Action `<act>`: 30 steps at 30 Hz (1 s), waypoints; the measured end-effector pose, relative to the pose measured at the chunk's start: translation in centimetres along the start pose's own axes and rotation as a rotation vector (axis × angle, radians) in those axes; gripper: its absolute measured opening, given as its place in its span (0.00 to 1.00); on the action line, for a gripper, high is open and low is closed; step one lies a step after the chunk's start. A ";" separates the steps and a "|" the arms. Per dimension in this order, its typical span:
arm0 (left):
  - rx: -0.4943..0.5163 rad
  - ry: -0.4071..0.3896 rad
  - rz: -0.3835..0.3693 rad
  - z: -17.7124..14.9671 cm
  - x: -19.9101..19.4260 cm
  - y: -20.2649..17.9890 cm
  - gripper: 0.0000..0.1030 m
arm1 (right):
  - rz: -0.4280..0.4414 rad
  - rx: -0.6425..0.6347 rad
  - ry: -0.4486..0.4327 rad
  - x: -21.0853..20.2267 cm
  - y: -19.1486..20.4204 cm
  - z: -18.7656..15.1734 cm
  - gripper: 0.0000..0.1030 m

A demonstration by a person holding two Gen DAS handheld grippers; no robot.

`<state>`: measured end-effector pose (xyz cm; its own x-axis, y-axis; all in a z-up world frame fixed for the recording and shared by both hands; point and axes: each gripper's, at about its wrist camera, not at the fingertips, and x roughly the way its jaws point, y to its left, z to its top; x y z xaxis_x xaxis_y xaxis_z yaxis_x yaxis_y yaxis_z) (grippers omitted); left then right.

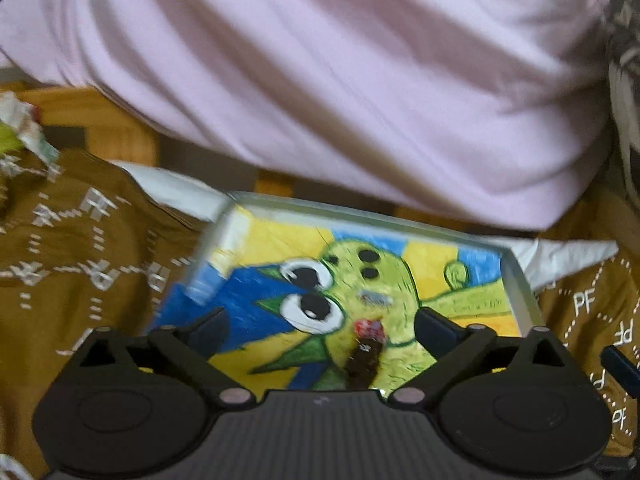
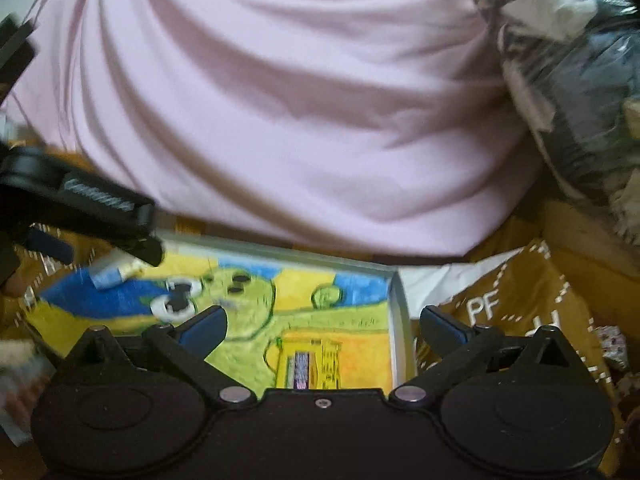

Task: Organize snacks
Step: 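Open both tools and lift them away from the tray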

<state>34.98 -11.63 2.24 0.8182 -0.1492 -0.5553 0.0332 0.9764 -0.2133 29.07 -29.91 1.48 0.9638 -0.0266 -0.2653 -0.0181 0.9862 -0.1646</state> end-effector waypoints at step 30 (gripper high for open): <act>0.137 -0.154 0.011 -8.2 -21.8 6.4 0.99 | 0.007 0.131 -0.081 -20.6 3.0 0.1 0.99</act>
<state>12.63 -3.37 6.40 0.8965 -0.1232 -0.4255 0.0930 0.9915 -0.0912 9.16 -26.39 6.52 0.9822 -0.0111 -0.1875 0.0044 0.9993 -0.0359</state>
